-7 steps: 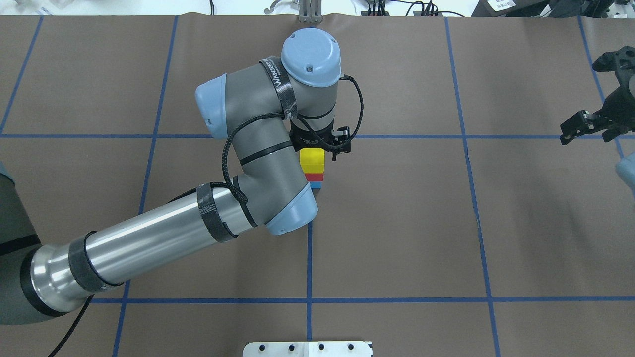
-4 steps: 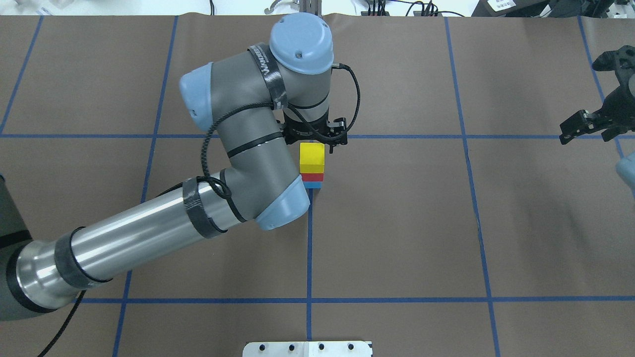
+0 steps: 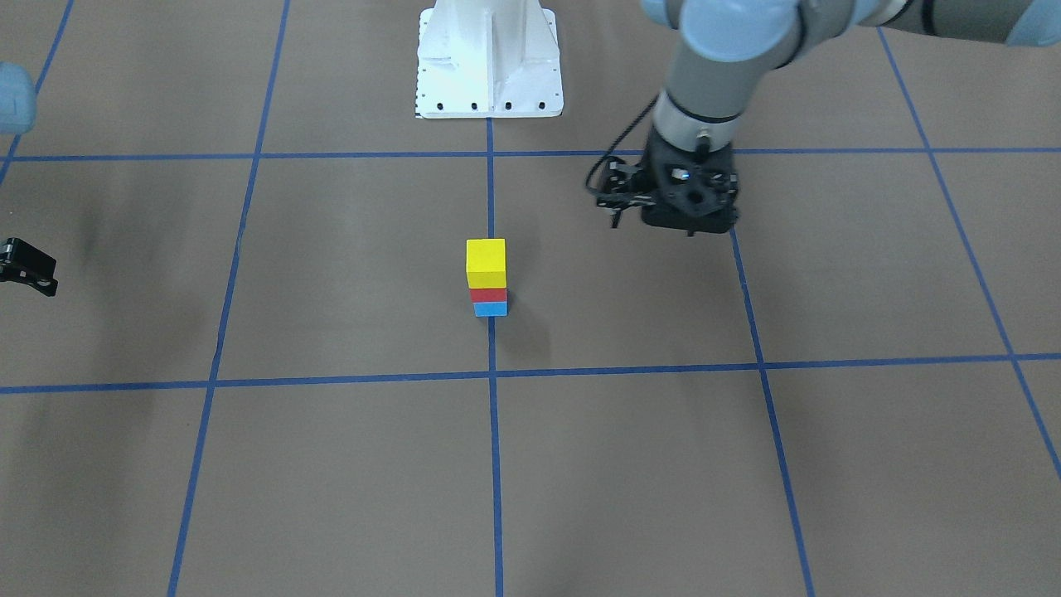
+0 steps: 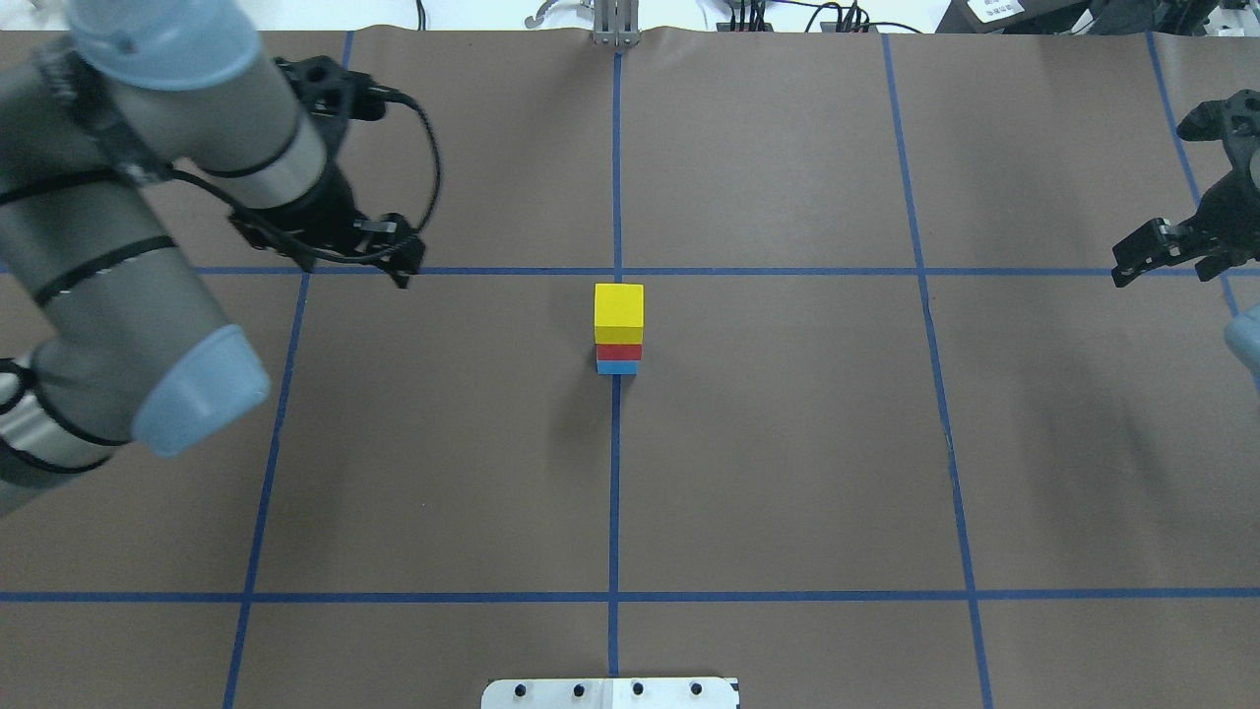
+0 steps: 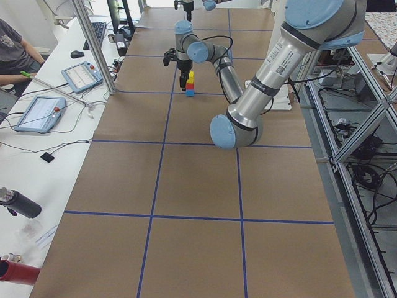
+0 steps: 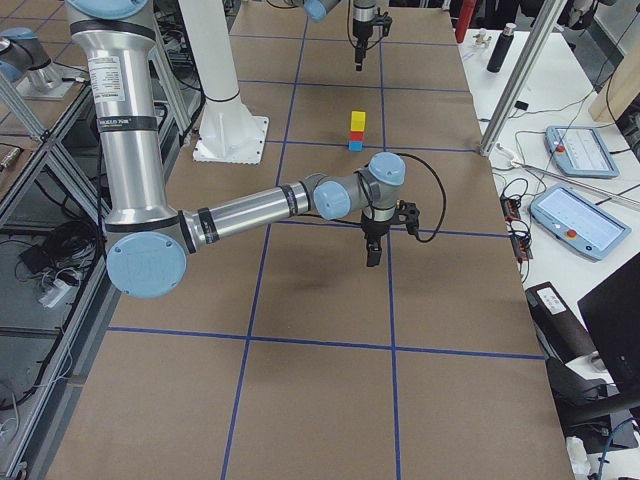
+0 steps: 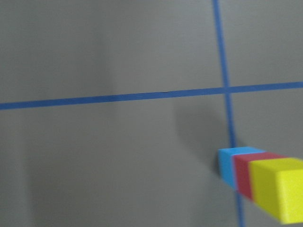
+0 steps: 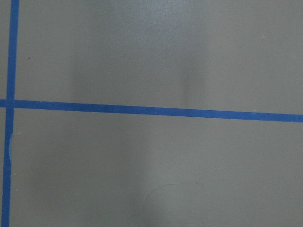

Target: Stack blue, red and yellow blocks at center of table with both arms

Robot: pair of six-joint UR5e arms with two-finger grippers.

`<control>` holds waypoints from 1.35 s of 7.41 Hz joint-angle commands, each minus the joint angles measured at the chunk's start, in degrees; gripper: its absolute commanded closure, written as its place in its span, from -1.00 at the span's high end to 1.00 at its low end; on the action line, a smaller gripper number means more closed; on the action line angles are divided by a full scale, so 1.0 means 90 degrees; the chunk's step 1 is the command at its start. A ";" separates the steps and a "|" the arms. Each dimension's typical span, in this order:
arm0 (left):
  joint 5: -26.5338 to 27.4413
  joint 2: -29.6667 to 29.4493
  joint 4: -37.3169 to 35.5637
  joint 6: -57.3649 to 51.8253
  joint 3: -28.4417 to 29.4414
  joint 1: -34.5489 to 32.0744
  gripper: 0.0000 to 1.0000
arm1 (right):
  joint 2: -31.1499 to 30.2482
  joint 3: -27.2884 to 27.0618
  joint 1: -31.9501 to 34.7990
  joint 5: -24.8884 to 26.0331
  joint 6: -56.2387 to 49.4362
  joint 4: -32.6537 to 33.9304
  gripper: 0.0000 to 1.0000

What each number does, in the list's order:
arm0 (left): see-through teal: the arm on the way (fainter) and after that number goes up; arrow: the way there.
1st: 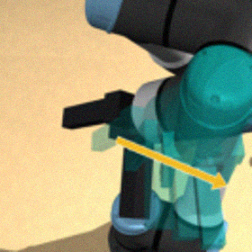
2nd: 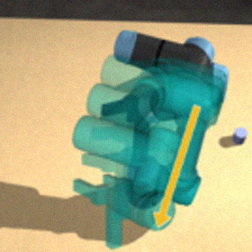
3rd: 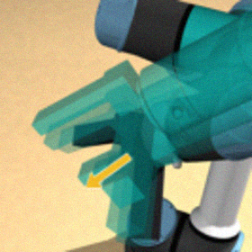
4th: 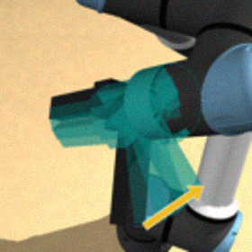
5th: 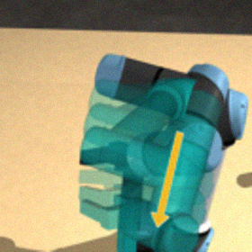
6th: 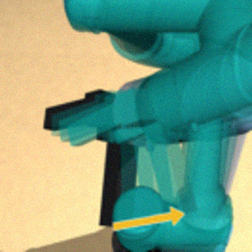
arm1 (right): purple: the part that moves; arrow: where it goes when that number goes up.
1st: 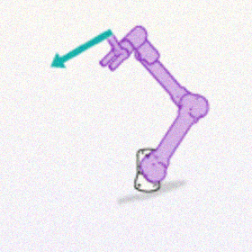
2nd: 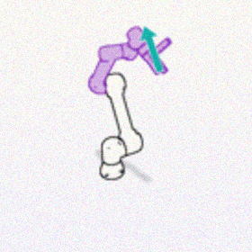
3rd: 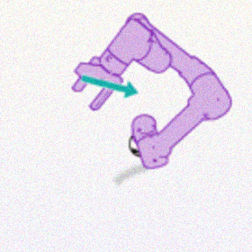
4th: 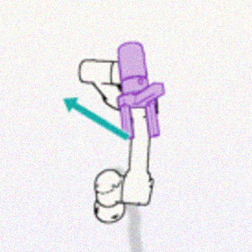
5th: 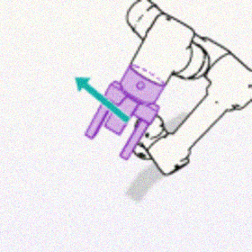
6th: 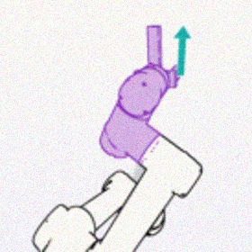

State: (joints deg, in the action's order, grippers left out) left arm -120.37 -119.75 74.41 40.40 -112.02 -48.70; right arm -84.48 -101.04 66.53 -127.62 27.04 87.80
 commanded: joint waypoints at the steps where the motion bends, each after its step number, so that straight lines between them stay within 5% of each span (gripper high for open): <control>1: -0.0859 0.1988 0.0508 -0.2494 -0.0376 -0.1602 1.00 | 0.0002 -0.0004 0.0029 0.0000 0.0004 0.0000 1.00; 4: -0.1206 0.2914 0.0941 -0.5037 0.0986 -0.3471 1.00 | -0.0008 -0.0053 0.0603 -0.0446 -0.0035 0.0000 1.00; 10: -0.1411 0.2905 0.0853 -0.5035 0.1626 -0.3925 1.00 | -0.0827 -0.0442 0.1182 -0.0625 -0.0719 -0.0020 1.00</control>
State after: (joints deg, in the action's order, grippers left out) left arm -132.86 -93.66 82.21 -5.06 -97.82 -83.43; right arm -90.41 -104.11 77.00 -132.87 20.86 87.60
